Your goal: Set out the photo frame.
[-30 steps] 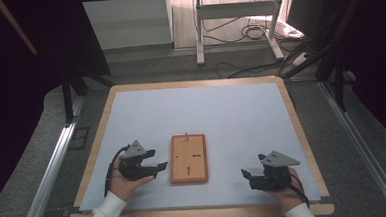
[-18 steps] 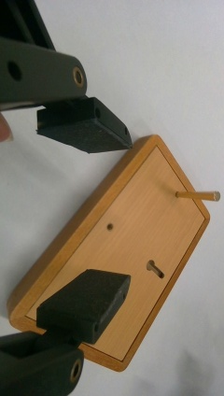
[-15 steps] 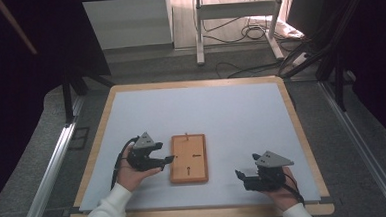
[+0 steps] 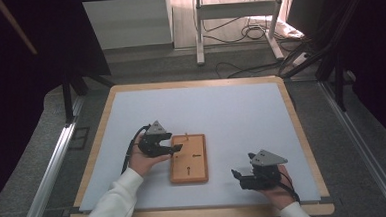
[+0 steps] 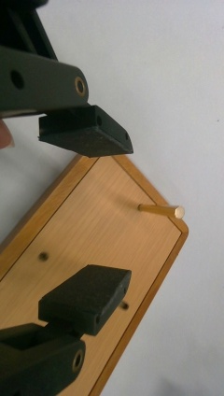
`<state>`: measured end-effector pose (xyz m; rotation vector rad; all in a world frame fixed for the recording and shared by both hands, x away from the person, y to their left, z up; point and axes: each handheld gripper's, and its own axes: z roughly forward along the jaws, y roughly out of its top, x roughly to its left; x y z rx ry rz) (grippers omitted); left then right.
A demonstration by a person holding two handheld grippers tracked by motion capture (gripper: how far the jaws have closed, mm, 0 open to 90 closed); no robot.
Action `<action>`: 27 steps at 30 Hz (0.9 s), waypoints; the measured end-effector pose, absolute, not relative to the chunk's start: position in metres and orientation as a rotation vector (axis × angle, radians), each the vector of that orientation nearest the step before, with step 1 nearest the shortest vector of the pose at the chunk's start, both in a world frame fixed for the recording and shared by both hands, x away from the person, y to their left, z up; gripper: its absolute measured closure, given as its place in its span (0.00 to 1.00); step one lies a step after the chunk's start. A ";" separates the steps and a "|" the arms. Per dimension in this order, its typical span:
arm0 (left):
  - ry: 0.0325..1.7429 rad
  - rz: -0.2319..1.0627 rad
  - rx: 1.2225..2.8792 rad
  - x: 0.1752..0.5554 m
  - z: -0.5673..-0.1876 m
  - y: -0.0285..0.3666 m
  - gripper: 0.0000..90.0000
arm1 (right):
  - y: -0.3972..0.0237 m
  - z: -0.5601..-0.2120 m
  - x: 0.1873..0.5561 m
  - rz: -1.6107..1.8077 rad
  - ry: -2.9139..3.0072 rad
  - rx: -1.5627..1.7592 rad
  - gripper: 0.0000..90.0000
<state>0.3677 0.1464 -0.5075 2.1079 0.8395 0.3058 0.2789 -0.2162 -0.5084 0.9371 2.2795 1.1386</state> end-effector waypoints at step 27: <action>0.771 0.274 2.151 0.400 -0.517 0.114 0.80 | -0.218 -0.510 0.277 1.124 2.291 0.926 0.19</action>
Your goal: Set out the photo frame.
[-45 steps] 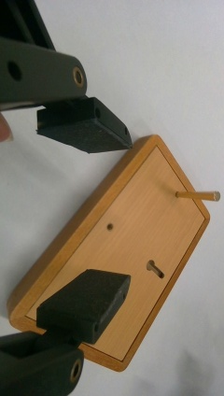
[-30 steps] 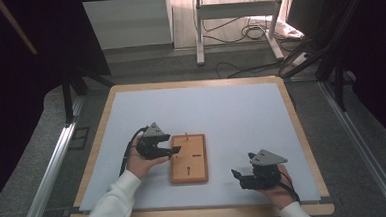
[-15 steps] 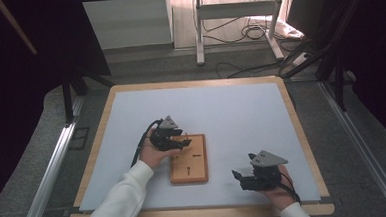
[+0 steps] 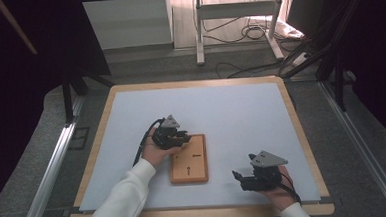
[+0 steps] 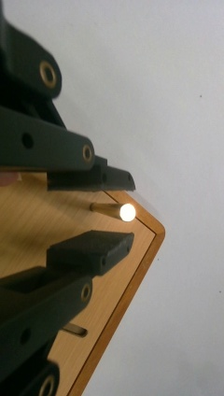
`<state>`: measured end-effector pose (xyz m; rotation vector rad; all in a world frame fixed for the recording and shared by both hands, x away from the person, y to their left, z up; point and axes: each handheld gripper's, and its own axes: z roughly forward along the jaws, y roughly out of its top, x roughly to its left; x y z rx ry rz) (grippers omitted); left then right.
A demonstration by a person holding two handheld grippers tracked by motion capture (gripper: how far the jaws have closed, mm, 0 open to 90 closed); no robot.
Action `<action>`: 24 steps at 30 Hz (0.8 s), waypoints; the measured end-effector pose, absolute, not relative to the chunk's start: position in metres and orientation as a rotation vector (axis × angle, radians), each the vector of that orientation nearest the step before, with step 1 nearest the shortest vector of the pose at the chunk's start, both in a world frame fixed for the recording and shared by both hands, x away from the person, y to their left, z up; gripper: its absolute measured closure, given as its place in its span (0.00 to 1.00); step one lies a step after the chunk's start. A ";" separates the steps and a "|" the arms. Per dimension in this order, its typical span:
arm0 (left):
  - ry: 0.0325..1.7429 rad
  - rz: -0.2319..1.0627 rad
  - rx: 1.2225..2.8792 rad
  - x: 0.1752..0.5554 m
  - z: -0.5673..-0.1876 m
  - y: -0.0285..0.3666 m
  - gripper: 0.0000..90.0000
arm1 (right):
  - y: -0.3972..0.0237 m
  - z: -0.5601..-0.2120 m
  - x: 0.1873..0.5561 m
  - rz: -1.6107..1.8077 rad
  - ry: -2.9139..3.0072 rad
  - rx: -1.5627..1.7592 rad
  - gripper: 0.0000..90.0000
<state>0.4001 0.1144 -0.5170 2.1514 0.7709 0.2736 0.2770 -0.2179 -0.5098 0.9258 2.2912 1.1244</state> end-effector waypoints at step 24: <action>0.803 0.136 2.161 0.414 -0.518 0.117 0.94 | -0.178 -0.510 0.261 1.010 2.346 0.632 0.18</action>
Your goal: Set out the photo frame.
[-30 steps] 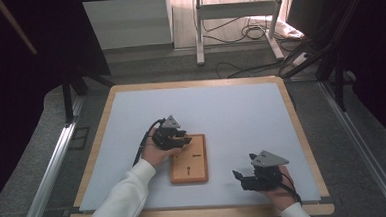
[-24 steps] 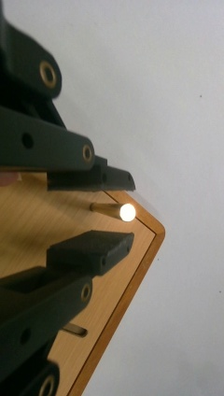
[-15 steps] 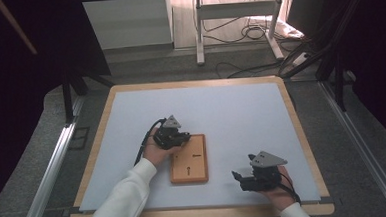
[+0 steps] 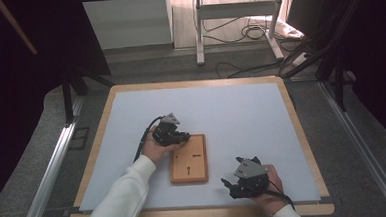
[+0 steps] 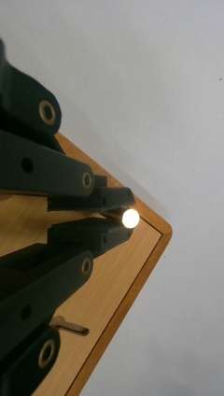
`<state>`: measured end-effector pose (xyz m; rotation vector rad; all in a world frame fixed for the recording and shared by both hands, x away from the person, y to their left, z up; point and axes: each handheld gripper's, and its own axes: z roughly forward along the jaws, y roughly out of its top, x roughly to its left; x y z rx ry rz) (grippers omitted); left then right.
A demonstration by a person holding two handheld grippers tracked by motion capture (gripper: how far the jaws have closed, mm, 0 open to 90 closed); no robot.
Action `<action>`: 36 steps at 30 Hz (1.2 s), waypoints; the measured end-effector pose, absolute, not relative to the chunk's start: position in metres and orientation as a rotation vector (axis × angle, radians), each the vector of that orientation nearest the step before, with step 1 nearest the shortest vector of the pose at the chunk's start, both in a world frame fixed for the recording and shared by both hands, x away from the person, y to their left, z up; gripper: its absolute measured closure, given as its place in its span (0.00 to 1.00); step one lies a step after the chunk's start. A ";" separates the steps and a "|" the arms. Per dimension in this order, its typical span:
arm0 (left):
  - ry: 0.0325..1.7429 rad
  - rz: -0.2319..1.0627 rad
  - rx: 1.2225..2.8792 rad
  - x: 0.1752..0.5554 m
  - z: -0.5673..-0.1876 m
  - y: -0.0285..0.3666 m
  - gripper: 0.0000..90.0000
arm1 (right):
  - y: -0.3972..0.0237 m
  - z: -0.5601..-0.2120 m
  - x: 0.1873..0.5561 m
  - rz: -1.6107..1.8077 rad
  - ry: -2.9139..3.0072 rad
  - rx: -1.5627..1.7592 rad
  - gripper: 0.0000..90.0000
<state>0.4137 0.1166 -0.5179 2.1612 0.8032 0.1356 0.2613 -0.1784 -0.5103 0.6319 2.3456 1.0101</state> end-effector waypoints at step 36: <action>0.838 -0.076 2.182 0.435 -0.514 0.124 0.93 | -0.088 -0.530 0.264 0.847 2.386 0.370 0.13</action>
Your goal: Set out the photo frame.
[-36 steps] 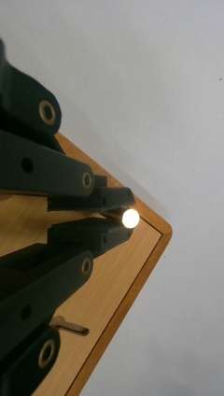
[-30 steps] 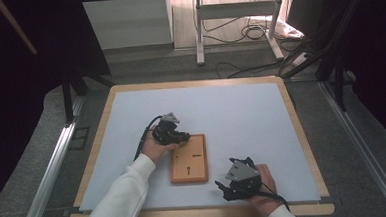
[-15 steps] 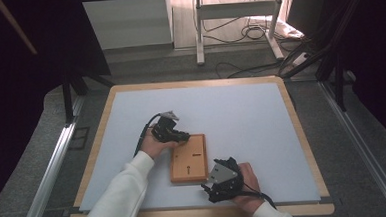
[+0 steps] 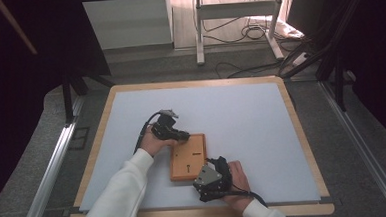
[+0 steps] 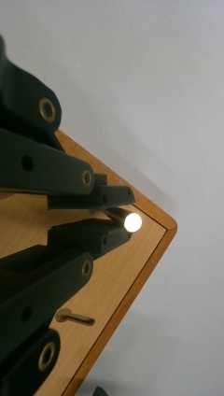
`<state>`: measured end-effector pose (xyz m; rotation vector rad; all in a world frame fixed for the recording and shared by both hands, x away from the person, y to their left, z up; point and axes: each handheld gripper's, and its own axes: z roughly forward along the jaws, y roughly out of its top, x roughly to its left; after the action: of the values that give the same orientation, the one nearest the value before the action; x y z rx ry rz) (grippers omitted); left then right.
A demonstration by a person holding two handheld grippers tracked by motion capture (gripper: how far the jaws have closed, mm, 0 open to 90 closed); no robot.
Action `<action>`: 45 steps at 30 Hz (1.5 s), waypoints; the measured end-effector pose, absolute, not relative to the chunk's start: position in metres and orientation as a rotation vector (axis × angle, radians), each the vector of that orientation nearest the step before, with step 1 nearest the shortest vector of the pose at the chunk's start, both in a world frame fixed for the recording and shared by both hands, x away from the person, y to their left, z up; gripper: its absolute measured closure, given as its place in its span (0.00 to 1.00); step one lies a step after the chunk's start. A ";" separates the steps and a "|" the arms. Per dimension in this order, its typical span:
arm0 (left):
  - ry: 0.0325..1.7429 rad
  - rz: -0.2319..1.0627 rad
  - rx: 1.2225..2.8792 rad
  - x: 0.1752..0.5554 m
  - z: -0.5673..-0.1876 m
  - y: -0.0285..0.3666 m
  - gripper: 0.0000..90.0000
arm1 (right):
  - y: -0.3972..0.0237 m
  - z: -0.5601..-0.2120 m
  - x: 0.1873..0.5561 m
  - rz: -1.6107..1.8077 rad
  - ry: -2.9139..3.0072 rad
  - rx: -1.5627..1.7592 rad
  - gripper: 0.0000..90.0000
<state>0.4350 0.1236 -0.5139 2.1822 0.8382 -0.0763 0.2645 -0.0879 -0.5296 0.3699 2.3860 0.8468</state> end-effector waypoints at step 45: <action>0.922 0.106 2.035 0.405 -0.498 0.165 0.57 | -0.078 -0.513 0.270 0.758 2.216 0.244 0.47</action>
<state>0.4051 0.1649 -0.4978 2.0353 0.9221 0.1062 0.2703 -0.0779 -0.5135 0.2440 2.2156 0.7579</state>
